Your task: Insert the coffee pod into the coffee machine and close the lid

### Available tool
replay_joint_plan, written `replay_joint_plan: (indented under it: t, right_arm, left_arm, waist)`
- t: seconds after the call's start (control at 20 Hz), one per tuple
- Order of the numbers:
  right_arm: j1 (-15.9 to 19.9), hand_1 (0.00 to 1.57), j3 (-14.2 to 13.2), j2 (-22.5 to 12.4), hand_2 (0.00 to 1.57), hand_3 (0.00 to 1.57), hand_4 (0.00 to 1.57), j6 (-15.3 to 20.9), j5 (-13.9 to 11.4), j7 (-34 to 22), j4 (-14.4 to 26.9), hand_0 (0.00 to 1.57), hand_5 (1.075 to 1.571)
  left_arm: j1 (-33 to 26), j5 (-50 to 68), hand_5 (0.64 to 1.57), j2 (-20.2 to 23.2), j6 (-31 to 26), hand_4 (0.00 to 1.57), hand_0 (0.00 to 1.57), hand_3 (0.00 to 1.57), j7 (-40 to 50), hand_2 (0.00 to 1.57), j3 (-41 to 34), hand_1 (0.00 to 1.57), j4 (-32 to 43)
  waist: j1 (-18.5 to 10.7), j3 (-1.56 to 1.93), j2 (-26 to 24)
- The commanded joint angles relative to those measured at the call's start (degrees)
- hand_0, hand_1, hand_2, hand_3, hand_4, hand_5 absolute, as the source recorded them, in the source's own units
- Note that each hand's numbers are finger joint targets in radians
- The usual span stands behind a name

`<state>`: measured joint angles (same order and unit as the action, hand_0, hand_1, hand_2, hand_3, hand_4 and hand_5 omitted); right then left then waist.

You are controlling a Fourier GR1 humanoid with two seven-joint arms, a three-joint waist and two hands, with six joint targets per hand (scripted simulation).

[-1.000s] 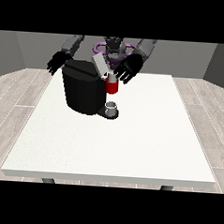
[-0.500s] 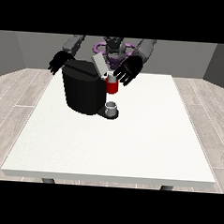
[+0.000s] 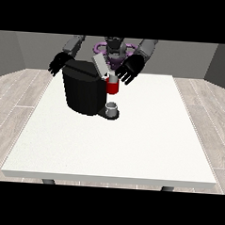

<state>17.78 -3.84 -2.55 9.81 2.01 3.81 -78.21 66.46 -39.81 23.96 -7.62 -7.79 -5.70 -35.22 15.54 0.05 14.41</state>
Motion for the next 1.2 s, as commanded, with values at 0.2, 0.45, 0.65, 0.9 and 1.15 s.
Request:
replay_joint_plan:
  t: [0.2,0.45,0.65,0.9,1.15]
  right_arm:
    - [0.20,0.00,-0.18,0.82,0.00,0.00,0.42,-0.39,1.00,1.71,0.18,0.00,1.571]
    - [-0.07,0.00,1.07,0.74,0.00,0.00,0.41,0.39,-0.45,0.12,-0.83,0.00,1.571]
    - [0.83,0.00,0.51,1.00,0.00,0.00,0.37,0.65,0.43,-1.06,-0.91,0.00,1.571]
    - [-0.48,0.00,-0.99,1.48,0.00,0.00,0.34,0.95,0.42,4.83,4.51,0.00,1.571]
    - [-1.80,0.00,-1.97,-0.54,0.00,0.00,0.42,0.46,0.54,3.23,4.41,0.00,1.571]
  left_arm:
    - [0.51,-2.57,1.571,2.99,-4.66,0.00,0.00,0.11,-2.46,0.38,2.45,0.00,0.51]
    - [-1.23,-4.28,1.571,1.96,-2.65,0.00,0.00,0.00,-2.78,0.00,3.29,0.00,0.72]
    - [0.81,-3.36,1.571,4.81,-5.30,0.00,0.00,0.00,-3.46,0.00,1.48,0.00,1.07]
    - [0.13,-3.92,1.571,0.56,-4.87,0.00,0.00,0.00,-2.14,0.00,2.83,0.00,-1.69]
    - [-3.02,-4.26,1.571,-0.56,-4.30,0.00,0.00,0.00,-1.36,0.00,2.76,0.00,-2.15]
  waist:
    - [-0.14,-0.03,0.66]
    - [0.34,-0.05,0.48]
    - [0.20,-0.05,0.15]
    - [-2.42,-0.02,-1.06]
    - [-3.53,-0.04,-4.43]
